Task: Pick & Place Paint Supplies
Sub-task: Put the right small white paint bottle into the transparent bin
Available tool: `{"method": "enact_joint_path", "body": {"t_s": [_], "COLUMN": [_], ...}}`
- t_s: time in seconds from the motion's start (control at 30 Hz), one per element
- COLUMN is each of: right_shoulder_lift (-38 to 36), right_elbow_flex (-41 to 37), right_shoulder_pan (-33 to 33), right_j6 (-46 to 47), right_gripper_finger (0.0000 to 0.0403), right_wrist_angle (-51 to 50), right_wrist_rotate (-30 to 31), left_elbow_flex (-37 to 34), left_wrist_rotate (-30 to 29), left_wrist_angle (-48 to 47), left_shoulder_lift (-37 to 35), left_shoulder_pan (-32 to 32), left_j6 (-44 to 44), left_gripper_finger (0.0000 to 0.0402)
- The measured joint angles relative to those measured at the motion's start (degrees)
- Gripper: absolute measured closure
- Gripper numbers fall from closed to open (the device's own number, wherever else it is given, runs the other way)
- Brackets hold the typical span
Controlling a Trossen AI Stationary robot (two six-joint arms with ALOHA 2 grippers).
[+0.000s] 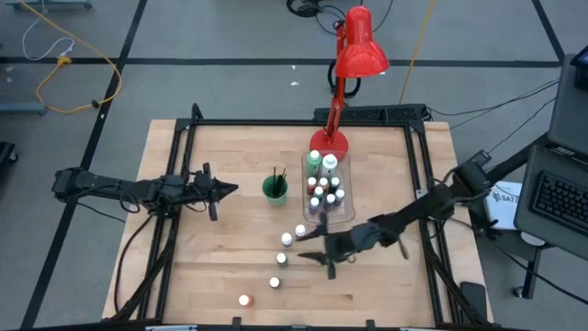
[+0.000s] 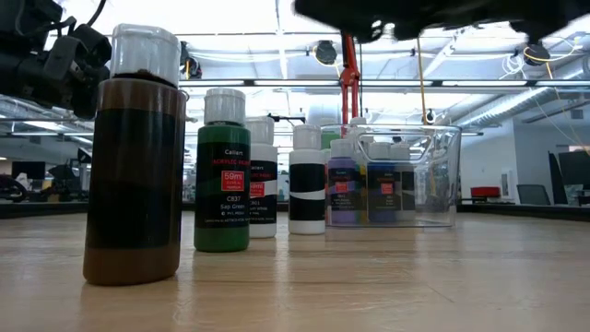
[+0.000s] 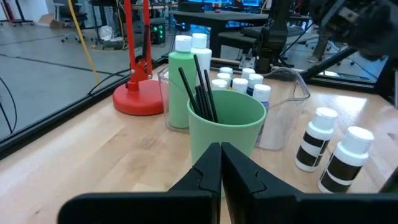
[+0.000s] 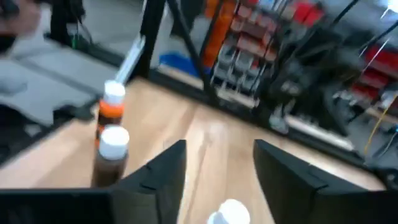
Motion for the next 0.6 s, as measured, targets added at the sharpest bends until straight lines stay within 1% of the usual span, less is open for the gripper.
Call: {"method": "enact_joint_path", "body": {"t_s": [0.07,0.13,0.2,0.27,0.3,0.37,0.47,0.53,0.6], "right_shoulder_lift": [1.5,3.2,4.4,5.5,6.1,6.4,6.4,6.4,6.4], "right_elbow_flex": [4.3,8.5,11.1,12.7,13.3,13.6,13.6,13.6,13.6], "right_shoulder_pan": [-1.9,-4.2,-6.0,-7.2,-7.6,-8.2,-9.7,-10.4,-11.2], "right_j6": [2.4,4.8,5.6,5.7,6.0,7.2,8.5,9.3,10.3], "right_gripper_finger": [0.0202,0.0188,0.0179,0.0174,0.0173,0.0173,0.0175,0.0175,0.0175], "right_wrist_angle": [-7.8,-13.5,-16.1,-16.4,-16.5,-18.1,-19.9,-20.8,-21.2], "right_wrist_rotate": [-0.9,-3.1,-7.8,-14.2,-16.0,-17.4,-17.4,-17.7,-20.2], "left_elbow_flex": [0.0,0.0,0.0,0.0,0.0,0.0,0.0,0.0,0.0], "left_wrist_rotate": [0.0,0.1,0.4,2.0,3.1,5.2,7.8,8.6,8.7], "left_wrist_angle": [-0.4,-0.6,-0.7,-0.7,-0.7,-0.7,-0.7,-0.7,-0.8], "left_shoulder_lift": [0.0,0.0,0.0,0.0,0.0,0.0,0.0,0.0,0.0], "left_shoulder_pan": [0.0,0.0,0.0,0.0,0.0,0.0,0.0,0.0,0.0], "left_j6": [0.0,0.0,-0.2,-0.7,-1.0,-1.0,-1.1,-1.1,-1.1], "left_gripper_finger": [0.0391,0.0392,0.0391,0.0391,0.0391,0.0391,0.0391,0.0391,0.0391]}}
